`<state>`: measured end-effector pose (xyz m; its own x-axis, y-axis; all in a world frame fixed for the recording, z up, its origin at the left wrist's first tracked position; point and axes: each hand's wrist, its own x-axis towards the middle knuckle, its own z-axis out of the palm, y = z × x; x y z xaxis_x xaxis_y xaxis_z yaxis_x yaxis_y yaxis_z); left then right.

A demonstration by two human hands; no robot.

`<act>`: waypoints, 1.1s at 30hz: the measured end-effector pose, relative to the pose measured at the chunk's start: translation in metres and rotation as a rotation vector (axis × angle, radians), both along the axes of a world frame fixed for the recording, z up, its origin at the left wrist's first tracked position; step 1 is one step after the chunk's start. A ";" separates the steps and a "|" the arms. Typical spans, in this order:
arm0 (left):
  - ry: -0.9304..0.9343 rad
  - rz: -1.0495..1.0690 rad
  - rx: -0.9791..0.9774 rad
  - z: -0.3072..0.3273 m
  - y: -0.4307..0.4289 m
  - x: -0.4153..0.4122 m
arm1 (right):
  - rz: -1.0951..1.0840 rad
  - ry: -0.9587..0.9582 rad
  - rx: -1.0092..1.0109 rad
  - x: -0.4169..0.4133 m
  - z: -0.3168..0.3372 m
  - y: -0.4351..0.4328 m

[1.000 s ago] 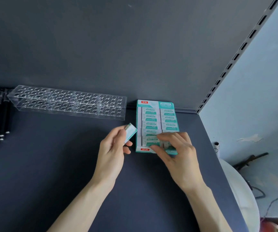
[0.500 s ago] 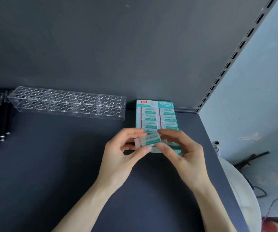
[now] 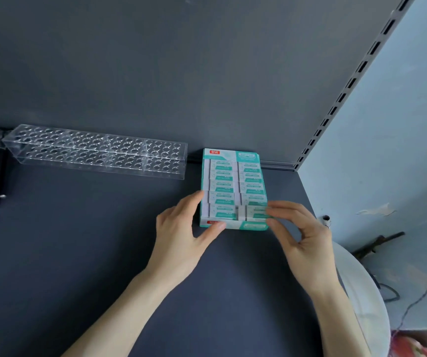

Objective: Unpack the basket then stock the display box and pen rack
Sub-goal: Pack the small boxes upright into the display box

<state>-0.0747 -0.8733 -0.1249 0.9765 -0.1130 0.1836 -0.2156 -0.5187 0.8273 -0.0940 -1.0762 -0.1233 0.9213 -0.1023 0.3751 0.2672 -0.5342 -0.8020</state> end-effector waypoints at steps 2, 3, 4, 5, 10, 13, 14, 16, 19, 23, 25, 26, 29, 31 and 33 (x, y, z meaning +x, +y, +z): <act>-0.023 0.014 0.006 0.001 -0.001 0.000 | -0.012 0.000 -0.077 -0.001 -0.003 0.002; -0.026 0.024 0.004 0.001 -0.001 -0.001 | -0.020 -0.008 -0.112 -0.001 -0.003 0.002; -0.026 0.032 0.007 0.001 -0.001 -0.001 | -0.026 -0.024 -0.149 -0.001 -0.002 0.003; -0.026 0.038 0.013 0.000 -0.001 -0.001 | -0.029 -0.042 -0.186 -0.001 -0.002 0.004; -0.027 0.052 0.030 0.001 -0.001 -0.001 | -0.035 -0.069 -0.318 -0.003 -0.002 0.009; -0.092 0.053 0.054 0.003 -0.003 -0.002 | -0.028 -0.071 -0.378 -0.005 -0.003 0.012; -0.132 0.037 0.063 0.002 -0.003 -0.003 | -0.022 -0.068 -0.402 -0.006 -0.003 0.013; -0.169 0.020 0.089 0.001 -0.004 -0.003 | -0.019 -0.066 -0.443 -0.006 -0.004 0.016; -0.173 0.022 0.162 -0.002 -0.004 -0.002 | -0.046 -0.072 -0.452 -0.005 -0.006 0.018; -0.237 0.032 0.360 -0.003 -0.007 -0.002 | -0.073 -0.071 -0.500 -0.004 -0.007 0.021; -0.274 0.047 0.433 -0.002 -0.007 -0.004 | -0.085 -0.080 -0.542 -0.005 -0.007 0.022; -0.286 0.047 0.439 -0.003 -0.007 -0.004 | -0.090 -0.080 -0.546 -0.005 -0.007 0.022; -0.221 0.012 0.329 -0.003 -0.004 -0.003 | -0.084 -0.025 -0.486 -0.005 -0.004 0.021; -0.144 0.005 0.229 -0.003 -0.002 -0.004 | -0.072 0.010 -0.439 -0.006 -0.001 0.021; -0.132 0.004 0.212 -0.001 0.002 -0.005 | -0.064 0.018 -0.415 -0.007 0.004 0.023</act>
<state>-0.0797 -0.8713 -0.1257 0.9462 -0.1592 0.2818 -0.3122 -0.6785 0.6649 -0.1007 -1.0533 -0.1198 0.9249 -0.0030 0.3802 0.2109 -0.8279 -0.5196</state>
